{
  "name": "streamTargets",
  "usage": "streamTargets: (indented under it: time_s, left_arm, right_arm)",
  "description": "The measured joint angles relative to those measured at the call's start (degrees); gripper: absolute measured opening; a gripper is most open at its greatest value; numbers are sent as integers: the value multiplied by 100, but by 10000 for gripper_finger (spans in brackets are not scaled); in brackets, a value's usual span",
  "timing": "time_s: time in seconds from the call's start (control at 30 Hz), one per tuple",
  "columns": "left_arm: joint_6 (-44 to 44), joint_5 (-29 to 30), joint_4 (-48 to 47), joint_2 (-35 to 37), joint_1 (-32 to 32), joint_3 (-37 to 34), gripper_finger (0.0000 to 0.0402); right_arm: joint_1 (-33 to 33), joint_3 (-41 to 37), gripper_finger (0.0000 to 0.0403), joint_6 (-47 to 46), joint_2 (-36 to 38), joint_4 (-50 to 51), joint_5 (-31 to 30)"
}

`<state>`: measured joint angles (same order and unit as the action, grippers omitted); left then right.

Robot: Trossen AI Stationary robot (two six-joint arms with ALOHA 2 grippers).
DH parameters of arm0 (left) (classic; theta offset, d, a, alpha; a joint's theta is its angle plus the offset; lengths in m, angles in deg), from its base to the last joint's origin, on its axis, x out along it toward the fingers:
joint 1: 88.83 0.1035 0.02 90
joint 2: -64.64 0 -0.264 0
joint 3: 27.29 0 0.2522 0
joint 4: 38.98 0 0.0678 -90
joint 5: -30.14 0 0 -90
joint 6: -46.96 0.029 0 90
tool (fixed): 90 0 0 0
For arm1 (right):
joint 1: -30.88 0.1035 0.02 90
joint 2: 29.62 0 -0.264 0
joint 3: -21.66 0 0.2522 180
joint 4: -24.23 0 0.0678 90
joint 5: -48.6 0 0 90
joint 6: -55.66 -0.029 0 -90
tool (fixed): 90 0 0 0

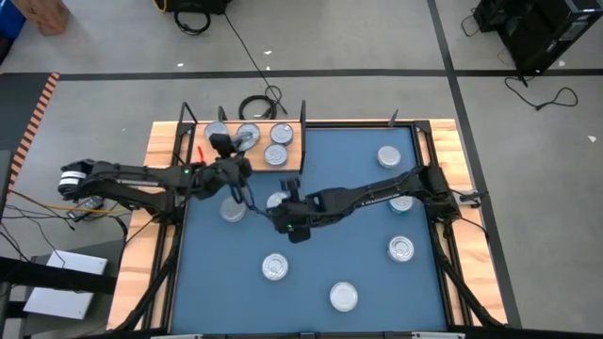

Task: Stack canned seafood by type on shelf
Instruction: Stack the yellow blue tuna can on top of the other yellow blue tuna can on the shelf

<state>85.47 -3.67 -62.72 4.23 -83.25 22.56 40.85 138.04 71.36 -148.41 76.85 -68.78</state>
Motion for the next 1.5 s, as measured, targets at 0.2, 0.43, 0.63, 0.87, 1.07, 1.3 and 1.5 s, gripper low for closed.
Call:
streamTargets:
  time_s: [0.2,0.43,0.63,0.87,1.07,1.3,1.5]
  left_arm:
    - [55,-77,563,-545,416,-2,153]
    - [39,-428,994,-1071,1036,-7,153]
    - [484,-746,1740,-1610,1581,-9,153]
    - [757,-988,2318,-2123,2011,4,153]
    - [831,-963,2423,-2280,2045,7,154]
    - [759,-1151,2097,-2321,2042,-23,208]
    - [612,-1111,1870,-2305,2042,-14,214]
  right_arm:
    - [312,-1701,3,-481,889,-1501,4]
    - [710,-3489,2,-1023,1781,-3235,-295]
    - [971,-4043,1,-1236,2025,-3668,-749]
    - [1042,-4148,0,-1320,2025,-3657,-947]
    - [1063,-4145,0,-1313,2025,-3653,-948]
    - [1090,-4145,0,-1312,2025,-3644,-949]
    - [1102,-4145,0,-1312,2025,-3649,-946]
